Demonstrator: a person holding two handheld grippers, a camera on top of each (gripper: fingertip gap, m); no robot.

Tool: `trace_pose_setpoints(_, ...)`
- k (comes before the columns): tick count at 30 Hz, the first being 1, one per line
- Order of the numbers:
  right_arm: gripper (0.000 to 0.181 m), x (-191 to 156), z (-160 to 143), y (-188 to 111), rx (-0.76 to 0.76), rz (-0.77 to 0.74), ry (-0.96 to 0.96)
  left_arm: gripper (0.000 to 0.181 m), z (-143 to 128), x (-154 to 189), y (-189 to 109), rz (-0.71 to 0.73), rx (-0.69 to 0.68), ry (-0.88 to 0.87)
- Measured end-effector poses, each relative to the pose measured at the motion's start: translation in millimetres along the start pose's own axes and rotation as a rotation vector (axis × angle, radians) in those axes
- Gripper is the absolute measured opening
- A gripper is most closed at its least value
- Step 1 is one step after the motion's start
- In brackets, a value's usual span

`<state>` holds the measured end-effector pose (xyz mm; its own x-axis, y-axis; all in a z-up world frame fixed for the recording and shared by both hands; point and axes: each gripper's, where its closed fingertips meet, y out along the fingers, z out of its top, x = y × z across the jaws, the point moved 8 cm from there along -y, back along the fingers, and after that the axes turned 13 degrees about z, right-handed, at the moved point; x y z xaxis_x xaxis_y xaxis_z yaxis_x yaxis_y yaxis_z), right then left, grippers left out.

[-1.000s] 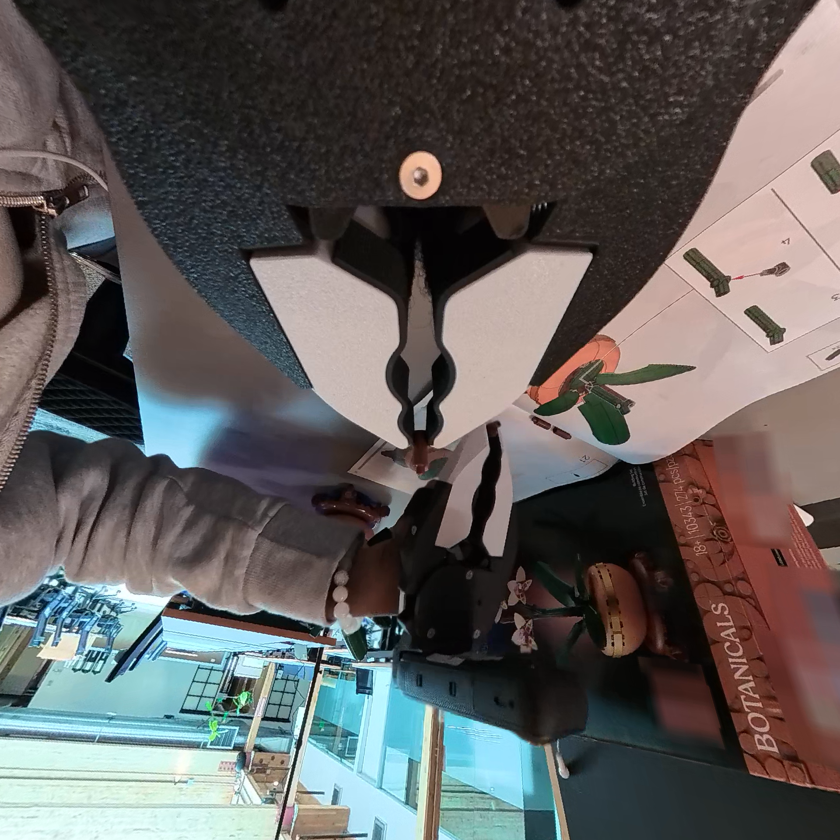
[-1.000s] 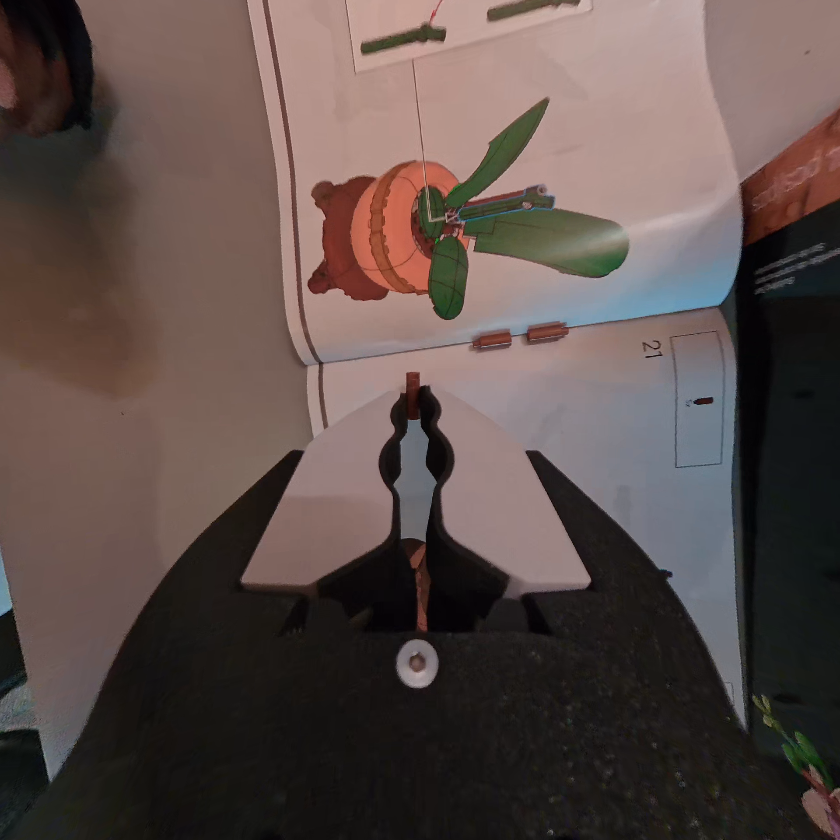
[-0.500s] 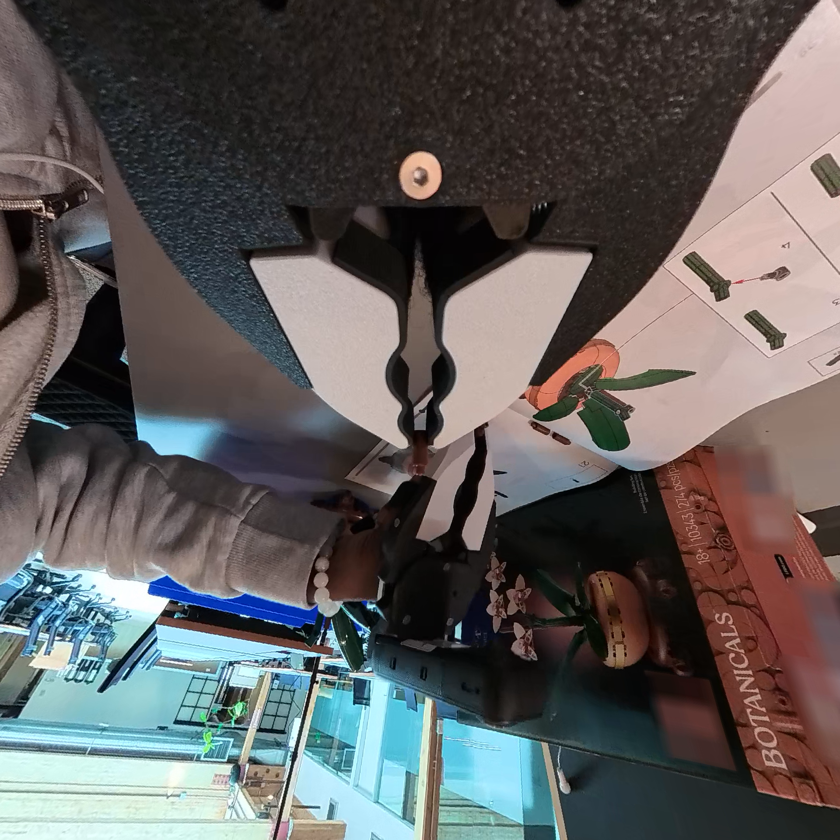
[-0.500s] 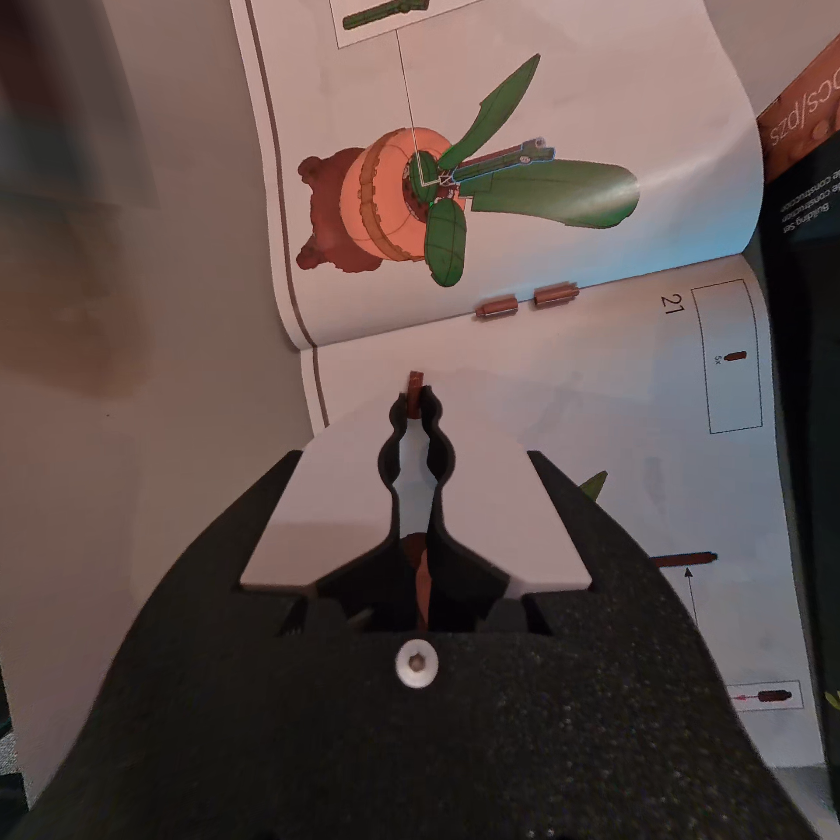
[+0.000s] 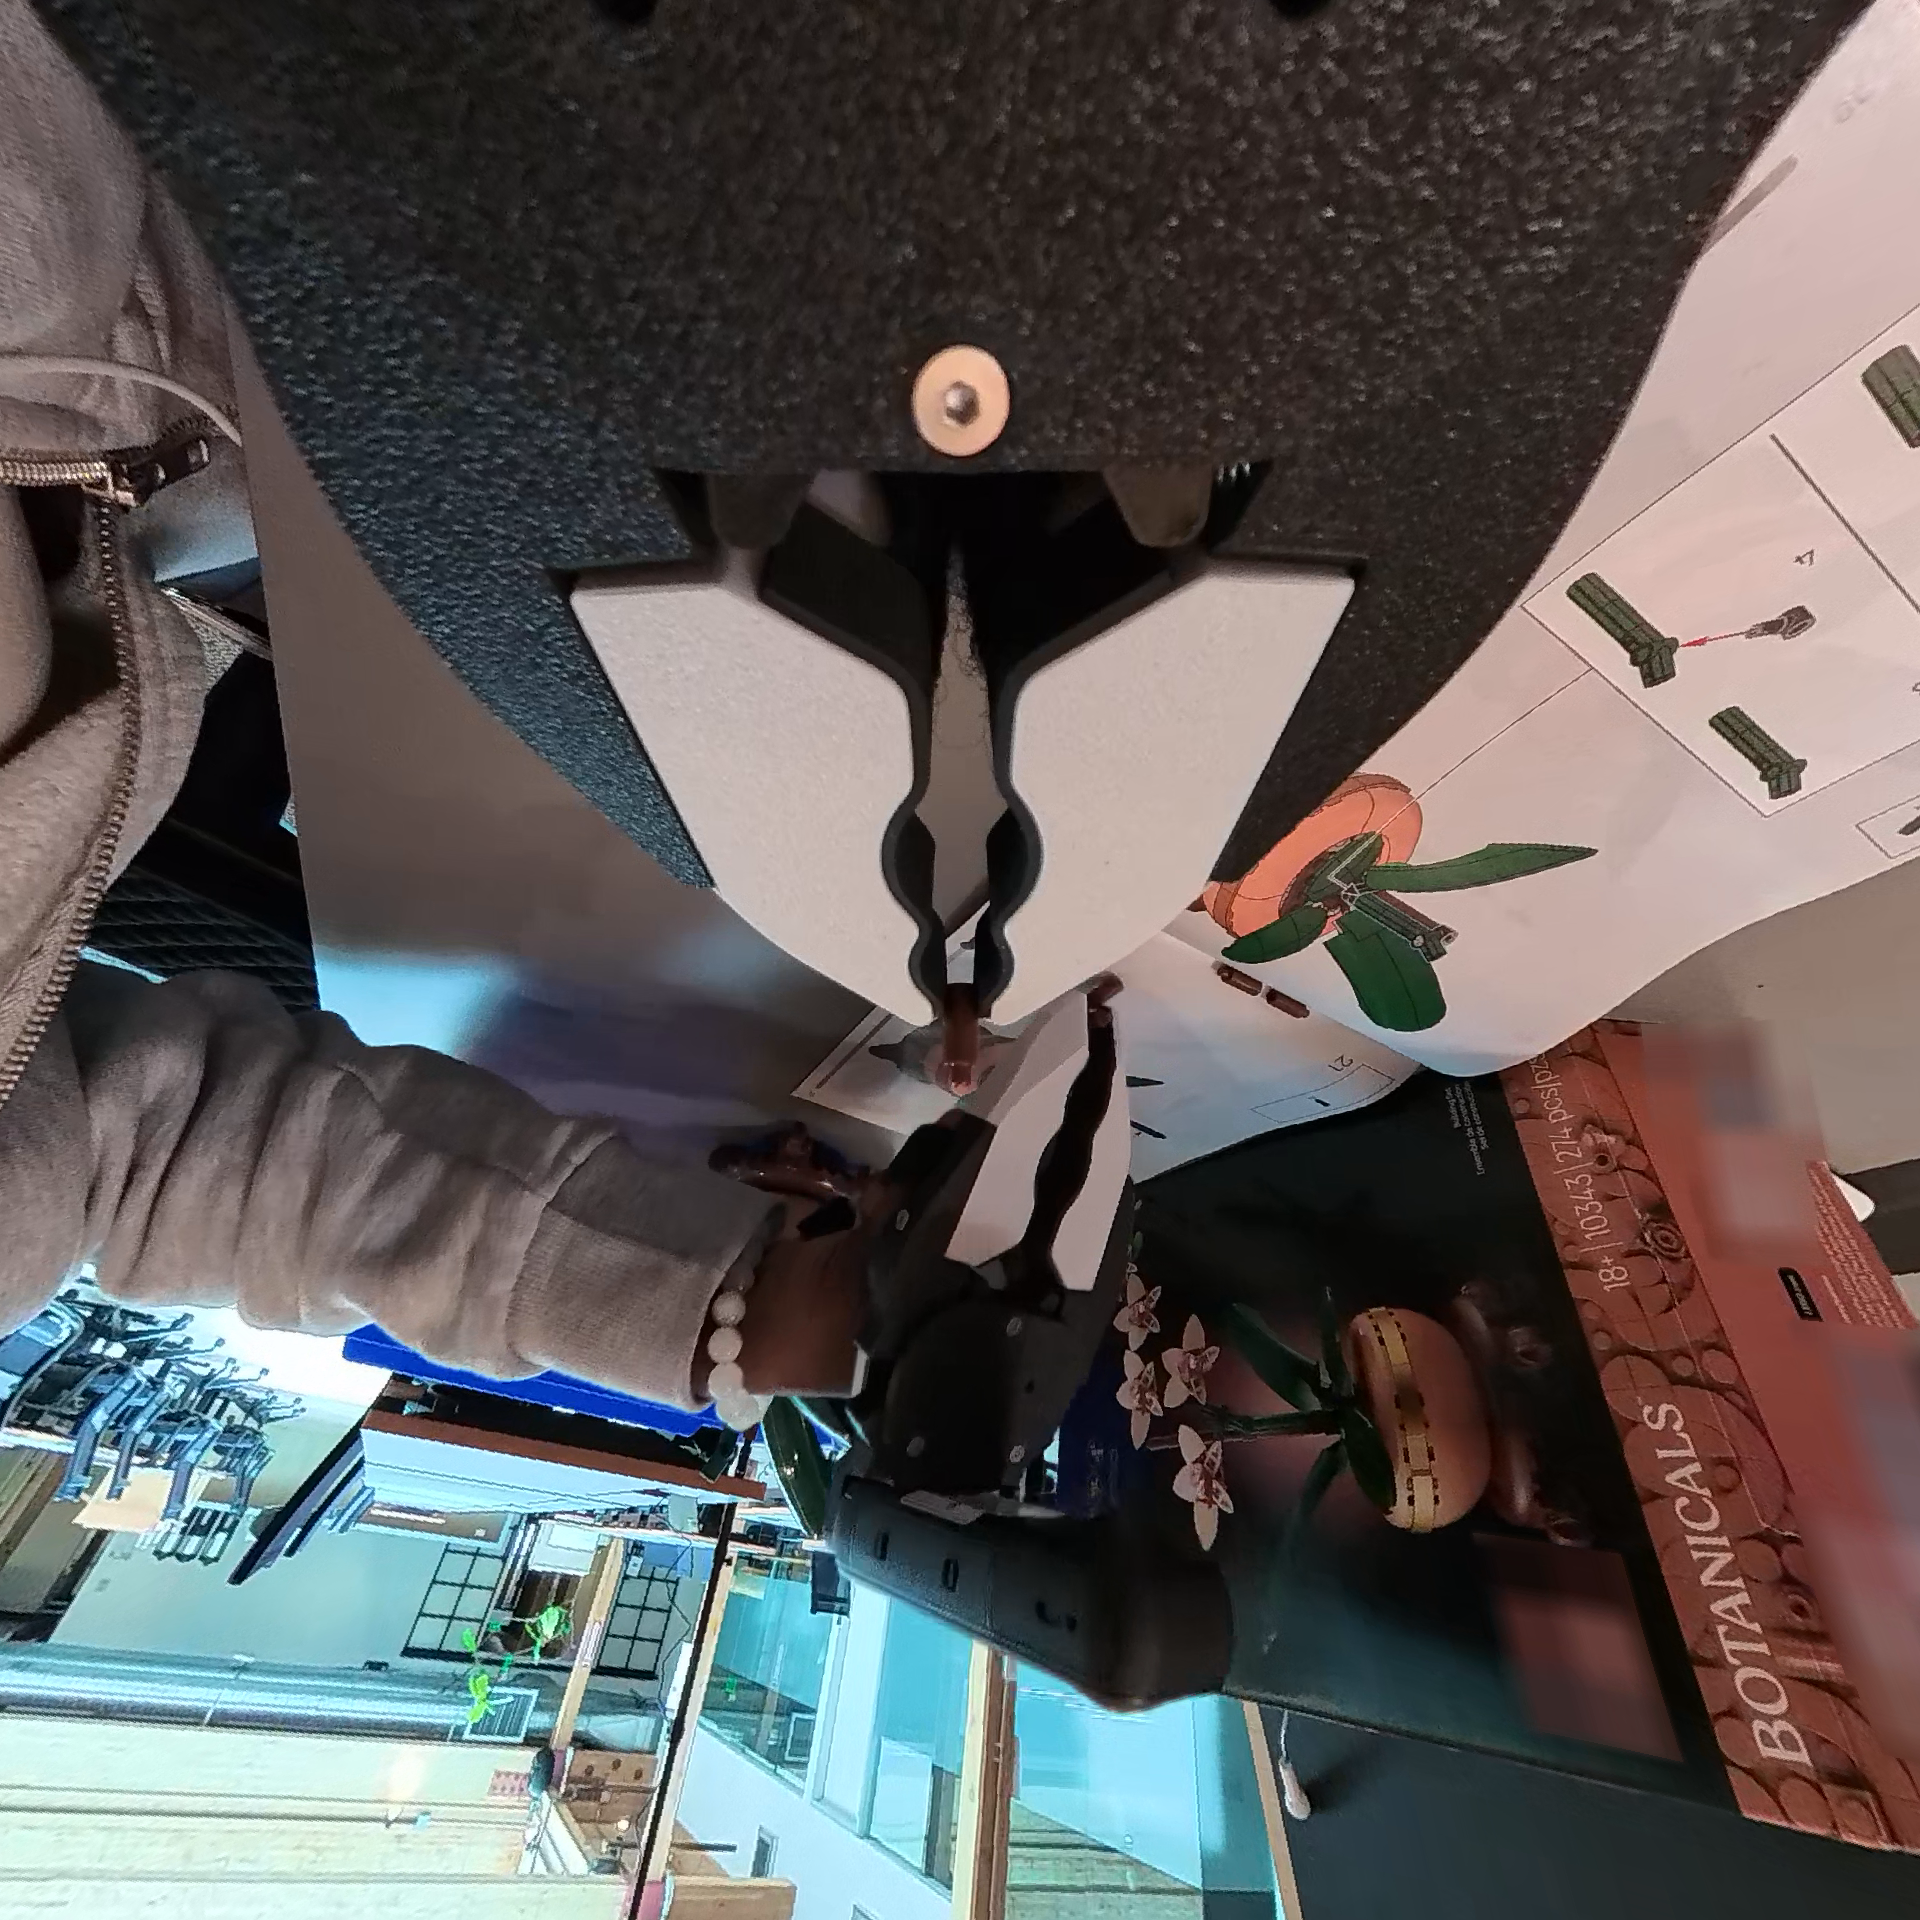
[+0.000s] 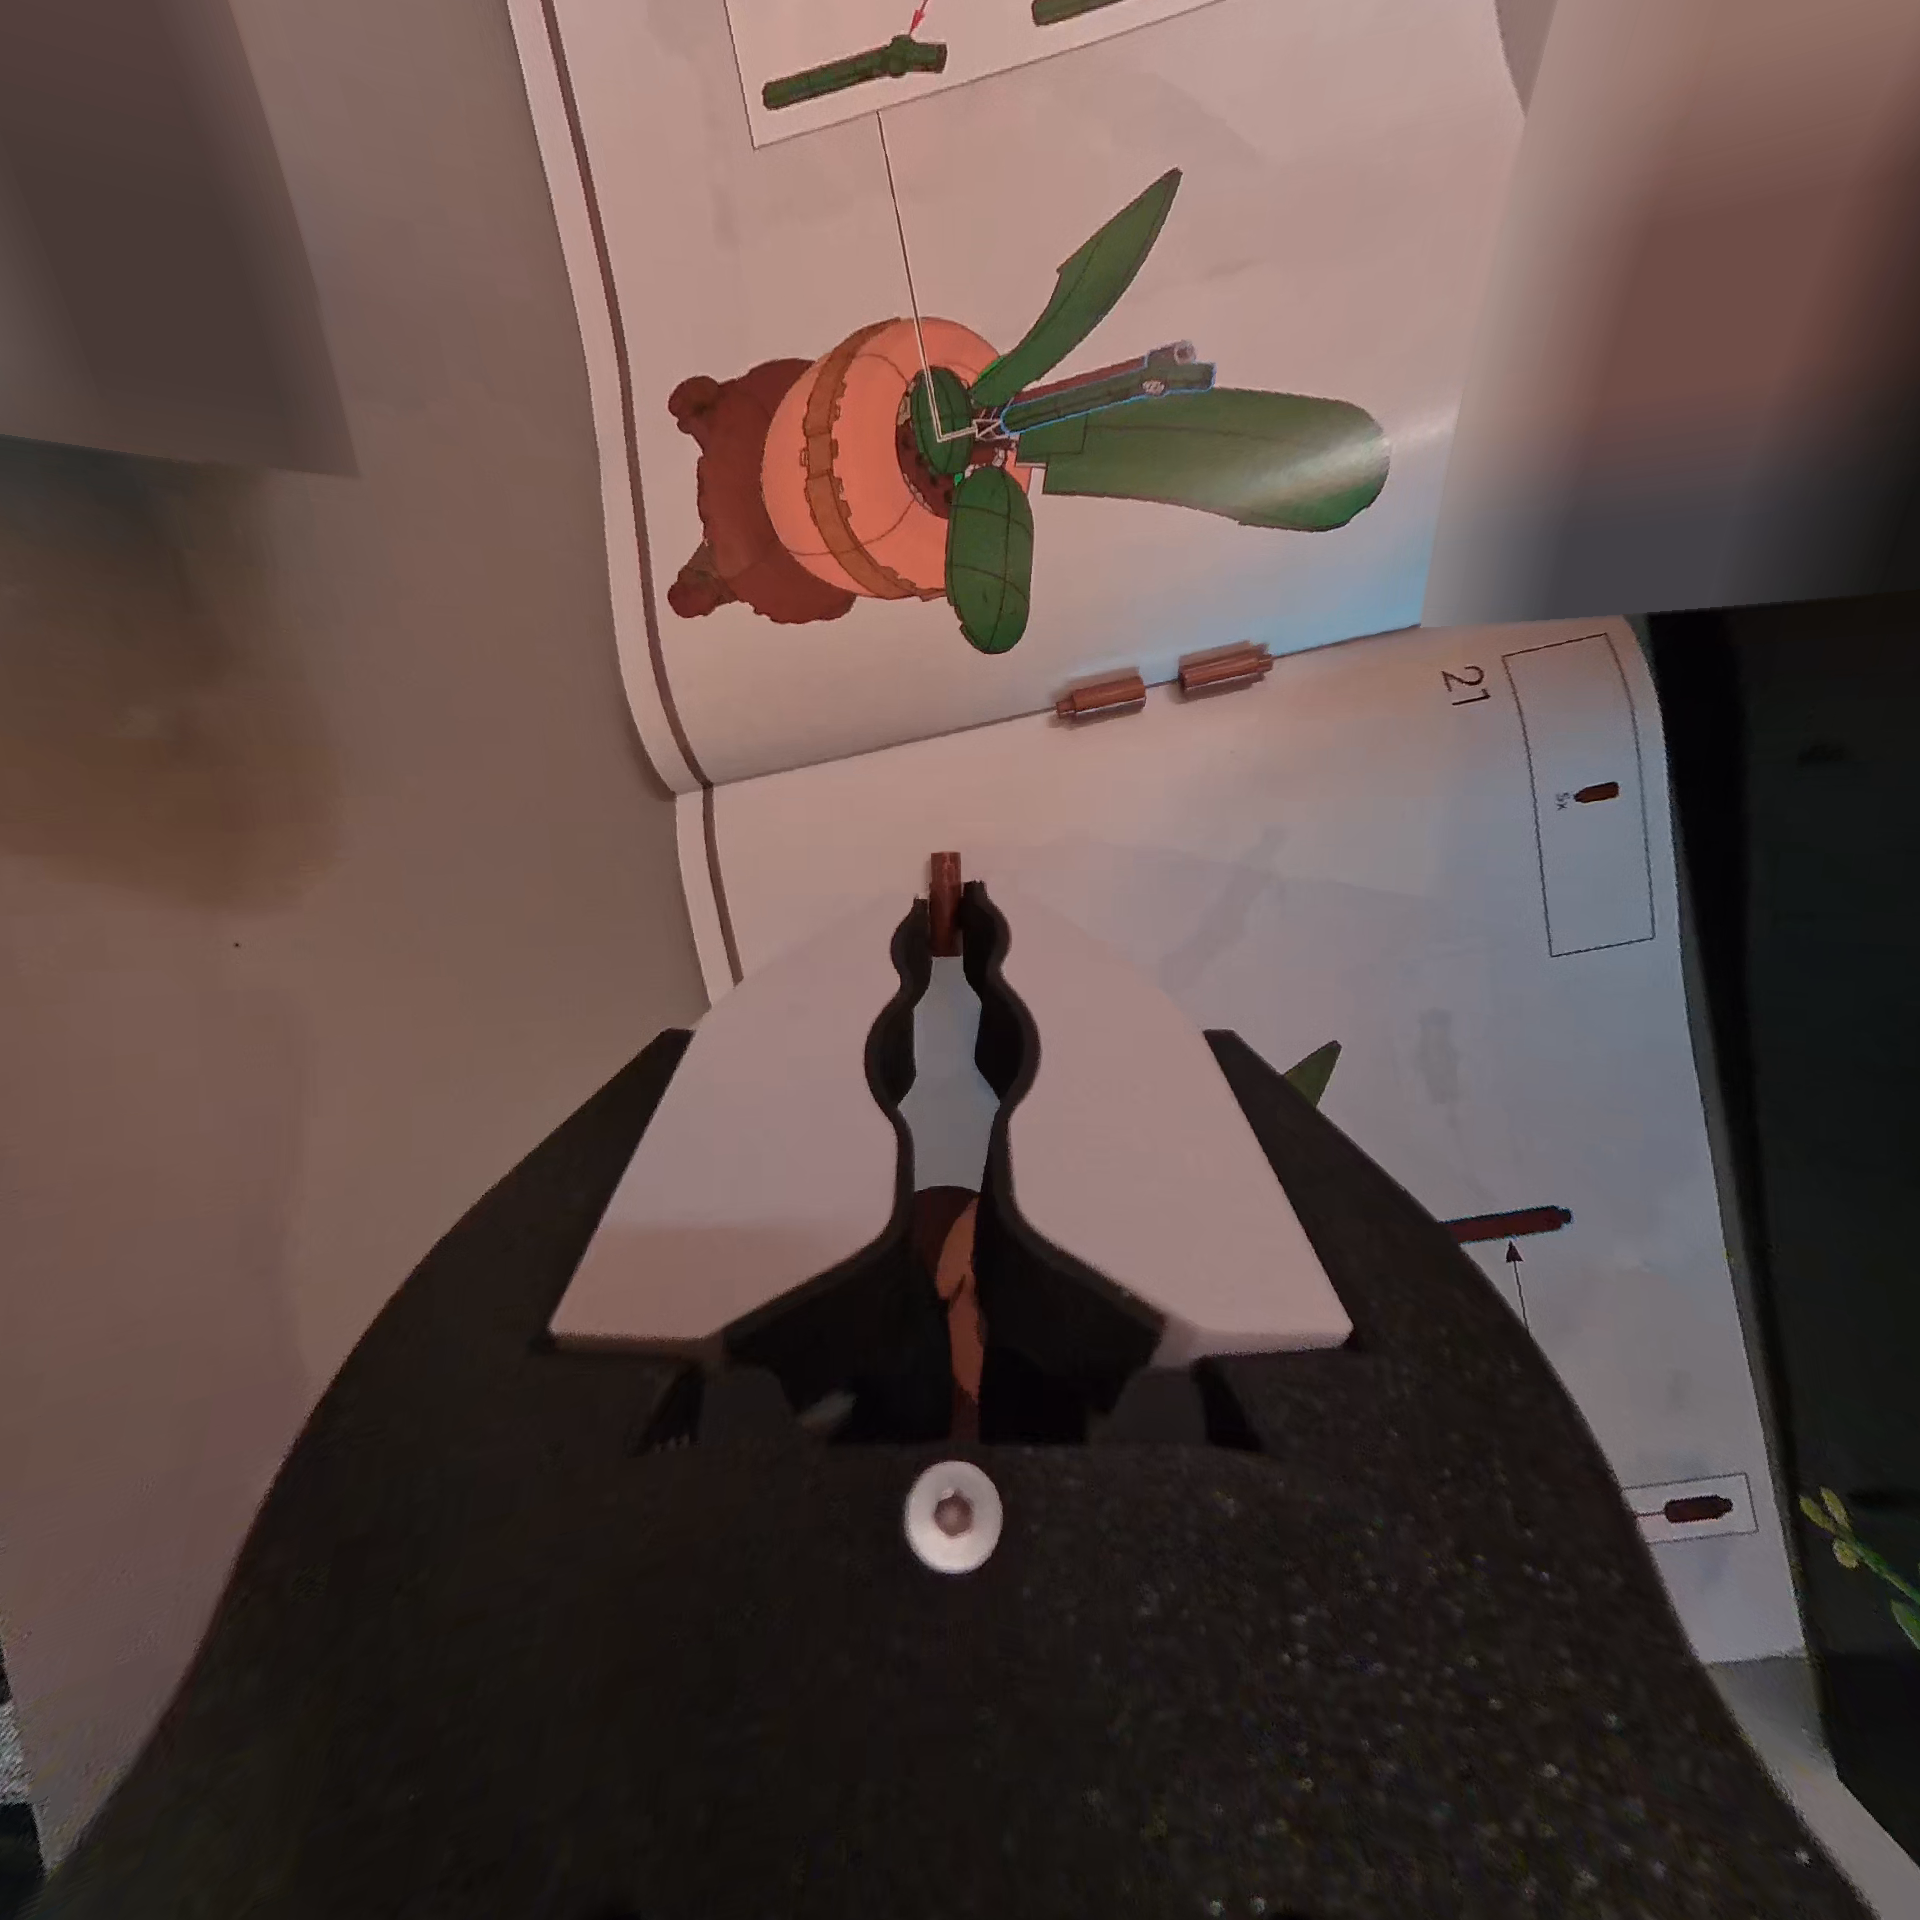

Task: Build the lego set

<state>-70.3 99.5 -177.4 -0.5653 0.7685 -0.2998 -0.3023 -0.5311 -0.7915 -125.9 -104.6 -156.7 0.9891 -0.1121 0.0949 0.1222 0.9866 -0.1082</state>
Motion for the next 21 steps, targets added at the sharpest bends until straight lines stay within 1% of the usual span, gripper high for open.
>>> trace_pose_setpoints(5, 0.005, 1, -6, 2, -0.015, 0.002, 0.004, 0.004, 0, 0, 0, 0.002, -0.001, 0.002)
trace_pose_setpoints(11, 0.004, -2, -7, -1, 0.024, -0.017, -0.012, 0.004, 0, 0, 0, 0.004, -0.004, 0.003)
trace_pose_setpoints(14, 0.005, -7, -7, -8, 0.138, -0.016, -0.005, 0.004, 0, 0, 0, 0.005, -0.004, 0.004)
trace_pose_setpoints(18, 0.004, -24, -7, -17, 0.418, 0.056, -0.001, 0.004, -1, 0, 1, 0.004, -0.011, 0.007)
trace_pose_setpoints(19, 0.004, -27, -9, -17, 0.467, 0.056, 0.0, 0.004, -1, 1, 1, 0.003, -0.014, 0.008)
trace_pose_setpoints(20, 0.004, -28, -13, -16, 0.484, 0.032, 0.004, 0.004, -2, 1, 2, 0.002, -0.018, 0.01)
trace_pose_setpoints(21, 0.004, -27, -18, -11, 0.465, -0.013, 0.01, 0.004, -2, 1, 2, 0.002, -0.021, 0.013)
